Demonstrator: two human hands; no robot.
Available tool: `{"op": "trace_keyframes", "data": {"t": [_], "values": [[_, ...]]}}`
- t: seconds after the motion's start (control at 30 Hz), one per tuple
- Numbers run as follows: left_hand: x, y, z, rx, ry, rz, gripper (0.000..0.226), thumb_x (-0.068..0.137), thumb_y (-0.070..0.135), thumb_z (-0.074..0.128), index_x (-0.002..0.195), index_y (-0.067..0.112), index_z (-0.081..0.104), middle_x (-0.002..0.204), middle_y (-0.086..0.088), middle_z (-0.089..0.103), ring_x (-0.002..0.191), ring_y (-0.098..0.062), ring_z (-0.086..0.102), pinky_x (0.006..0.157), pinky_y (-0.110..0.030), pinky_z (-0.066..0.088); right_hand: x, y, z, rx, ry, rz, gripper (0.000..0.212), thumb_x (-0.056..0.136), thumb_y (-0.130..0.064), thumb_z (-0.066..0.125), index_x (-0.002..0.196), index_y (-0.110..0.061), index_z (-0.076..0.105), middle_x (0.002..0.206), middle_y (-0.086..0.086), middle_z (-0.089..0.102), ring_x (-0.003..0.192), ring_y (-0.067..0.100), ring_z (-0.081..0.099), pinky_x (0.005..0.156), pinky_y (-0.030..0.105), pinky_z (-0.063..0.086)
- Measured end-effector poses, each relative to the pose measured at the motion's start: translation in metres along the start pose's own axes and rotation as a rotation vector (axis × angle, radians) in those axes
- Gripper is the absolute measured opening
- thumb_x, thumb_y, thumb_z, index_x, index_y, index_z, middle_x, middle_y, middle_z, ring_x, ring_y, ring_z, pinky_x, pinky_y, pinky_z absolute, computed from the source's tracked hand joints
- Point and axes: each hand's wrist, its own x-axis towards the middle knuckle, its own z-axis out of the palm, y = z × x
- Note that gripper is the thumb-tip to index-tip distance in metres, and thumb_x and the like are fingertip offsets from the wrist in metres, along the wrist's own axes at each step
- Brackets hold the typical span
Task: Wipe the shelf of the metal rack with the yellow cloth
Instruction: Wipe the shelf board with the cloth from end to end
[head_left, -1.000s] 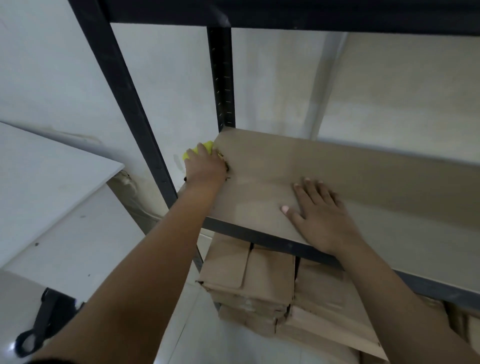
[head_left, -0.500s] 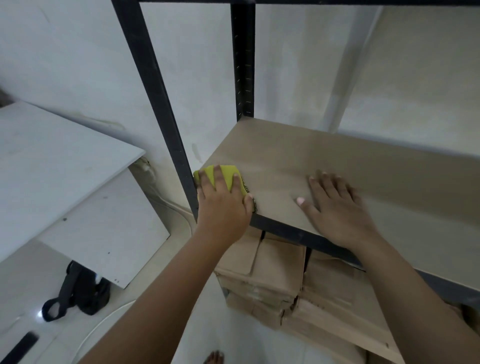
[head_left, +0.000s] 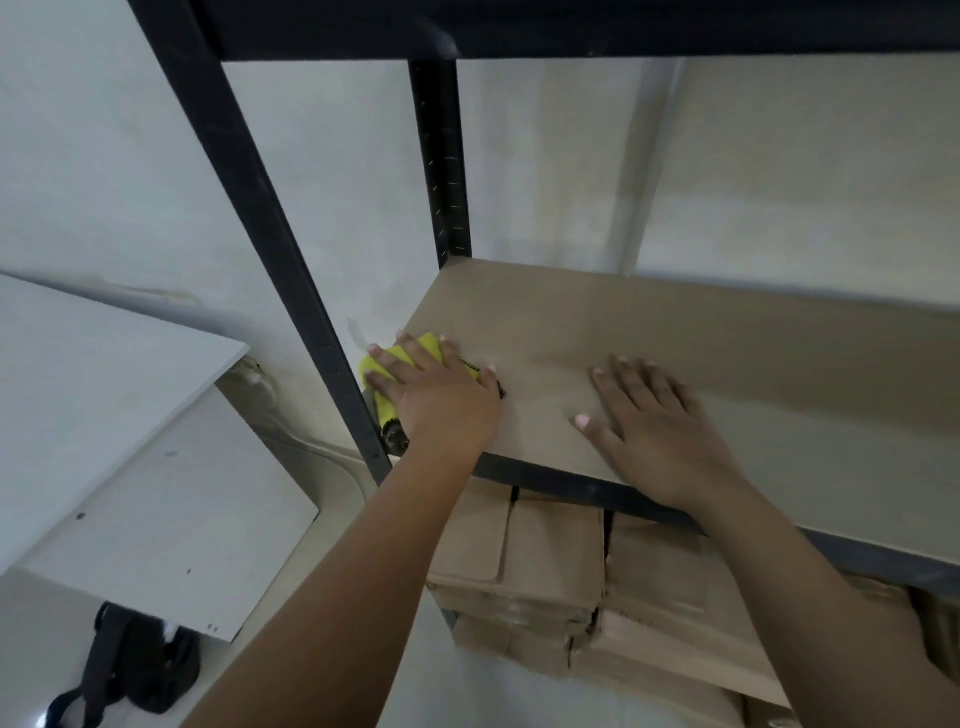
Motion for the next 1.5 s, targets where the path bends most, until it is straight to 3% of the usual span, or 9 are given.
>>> {"op": "trace_keyframes", "data": {"t": [0.27, 0.73, 0.83, 0.9, 0.97, 1.07, 1.2, 1.27, 1.5], "values": [[0.065, -0.004, -0.001, 0.005, 0.058, 0.3, 0.064, 0.092, 0.058, 0.016, 0.148, 0.027, 0.009, 0.156, -0.017, 0.006, 0.138, -0.052, -0.002, 0.111, -0.062, 0.008, 0.002, -0.001, 0.004, -0.007, 0.021, 0.014, 0.083, 0.073, -0.075, -0.009, 0.145, -0.035, -0.004, 0.158, -0.006, -0.007, 0.146, 0.02, -0.007, 0.119, 0.04, 0.001], [0.2, 0.067, -0.004, -0.015, 0.076, 0.809, 0.072, 0.091, 0.059, 0.013, 0.149, 0.017, 0.011, 0.156, -0.006, 0.018, 0.144, -0.03, 0.012, 0.117, -0.045, 0.014, 0.001, -0.006, -0.002, 0.057, 0.031, 0.047, 0.085, 0.069, -0.072, -0.011, 0.145, -0.035, -0.005, 0.157, -0.008, -0.012, 0.145, 0.016, -0.012, 0.119, 0.037, -0.004], [0.213, 0.078, -0.009, -0.017, 0.039, 0.801, 0.061, 0.095, 0.053, 0.02, 0.144, 0.019, 0.033, 0.144, -0.008, 0.042, 0.128, -0.031, 0.041, 0.106, -0.042, 0.033, 0.001, -0.007, -0.004, 0.064, 0.042, 0.042, 0.083, 0.071, -0.071, -0.008, 0.145, -0.035, -0.004, 0.157, -0.008, -0.011, 0.145, 0.016, -0.014, 0.118, 0.036, -0.004], [0.217, 0.087, -0.014, -0.014, 0.04, 0.732, 0.054, 0.096, 0.05, 0.021, 0.116, 0.018, 0.06, 0.11, -0.011, 0.062, 0.095, -0.028, 0.057, 0.082, -0.038, 0.043, -0.001, -0.007, -0.005, 0.074, 0.053, 0.039, 0.081, 0.074, -0.071, -0.003, 0.146, -0.034, -0.001, 0.157, -0.008, -0.01, 0.145, 0.015, -0.013, 0.118, 0.036, -0.005], [0.218, 0.096, -0.017, -0.059, 0.087, 0.628, 0.057, 0.097, 0.047, 0.023, 0.084, 0.01, 0.064, 0.083, -0.01, 0.063, 0.071, -0.024, 0.052, 0.069, -0.035, 0.041, -0.001, -0.007, -0.006, 0.099, 0.058, 0.045, 0.08, 0.074, -0.071, -0.001, 0.145, -0.035, 0.002, 0.158, -0.008, -0.008, 0.145, 0.015, -0.012, 0.117, 0.035, -0.006], [0.211, 0.101, -0.016, -0.085, 0.151, 0.555, 0.061, 0.097, 0.05, 0.023, 0.077, 0.009, 0.063, 0.077, -0.01, 0.061, 0.069, -0.025, 0.053, 0.067, -0.034, 0.041, 0.0, -0.006, -0.006, 0.118, 0.069, 0.055, 0.077, 0.076, -0.072, 0.004, 0.145, -0.037, 0.006, 0.158, -0.01, -0.002, 0.145, 0.013, -0.008, 0.118, 0.034, -0.004], [0.188, 0.093, -0.016, -0.091, 0.132, 0.609, 0.059, 0.1, 0.046, 0.021, 0.108, 0.007, 0.064, 0.111, -0.016, 0.063, 0.101, -0.034, 0.055, 0.083, -0.039, 0.043, -0.002, -0.004, -0.005, 0.116, 0.077, 0.062, 0.065, 0.087, -0.067, 0.022, 0.144, -0.038, 0.01, 0.158, -0.011, 0.003, 0.145, 0.012, -0.002, 0.118, 0.033, 0.0], [0.167, 0.087, -0.02, 0.054, 0.148, 0.672, 0.046, 0.103, 0.033, 0.021, 0.133, 0.009, 0.047, 0.143, -0.017, 0.04, 0.128, -0.037, 0.036, 0.104, -0.046, 0.032, -0.002, -0.006, -0.005, 0.108, 0.083, 0.057, 0.063, 0.088, -0.066, 0.023, 0.144, -0.038, 0.011, 0.158, -0.011, 0.005, 0.145, 0.012, -0.001, 0.118, 0.033, 0.001], [0.096, 0.072, 0.0, 0.037, 0.044, 0.778, 0.054, 0.099, 0.039, 0.028, 0.144, 0.008, 0.028, 0.153, -0.014, 0.022, 0.134, -0.048, 0.019, 0.11, -0.051, 0.023, -0.002, -0.006, -0.005, 0.106, 0.084, 0.057, 0.061, 0.089, -0.063, 0.026, 0.143, -0.037, 0.018, 0.157, -0.009, 0.011, 0.145, 0.013, 0.005, 0.118, 0.034, 0.005]]}}
